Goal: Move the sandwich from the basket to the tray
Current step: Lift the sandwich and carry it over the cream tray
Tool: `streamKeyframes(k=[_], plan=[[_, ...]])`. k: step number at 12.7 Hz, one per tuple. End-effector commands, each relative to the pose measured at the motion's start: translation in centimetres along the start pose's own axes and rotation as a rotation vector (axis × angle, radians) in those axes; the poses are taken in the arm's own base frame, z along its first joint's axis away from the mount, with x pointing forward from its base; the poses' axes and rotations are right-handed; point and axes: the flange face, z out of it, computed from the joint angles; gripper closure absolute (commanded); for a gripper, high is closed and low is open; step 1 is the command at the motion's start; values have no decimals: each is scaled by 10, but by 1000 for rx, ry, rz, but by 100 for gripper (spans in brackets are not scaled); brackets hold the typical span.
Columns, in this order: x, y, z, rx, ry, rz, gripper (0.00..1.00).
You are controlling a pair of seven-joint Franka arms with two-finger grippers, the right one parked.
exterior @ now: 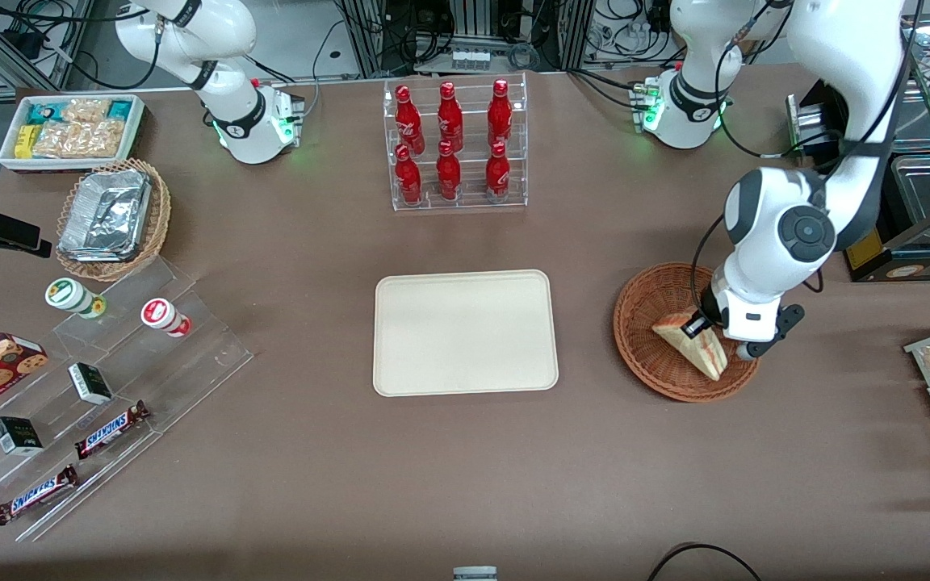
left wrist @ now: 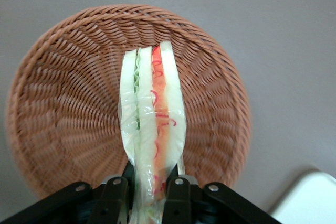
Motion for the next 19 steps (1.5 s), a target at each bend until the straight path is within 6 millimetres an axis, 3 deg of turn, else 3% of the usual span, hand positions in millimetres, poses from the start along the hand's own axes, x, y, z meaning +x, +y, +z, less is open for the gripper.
streamKeyframes(k=[1, 2, 4, 7, 10, 12, 17, 19], plan=[[-28, 41, -80, 64, 15, 105, 100], [-40, 61, -101, 66, 16, 139, 100], [-82, 107, -119, 45, 25, 230, 100], [-137, 170, -105, 0, -18, 319, 100], [-202, 234, -52, 9, -54, 446, 100], [-234, 261, -8, 30, -74, 499, 100], [-307, 291, 65, -44, -46, 671, 100], [-311, 289, 85, -19, -53, 681, 100]])
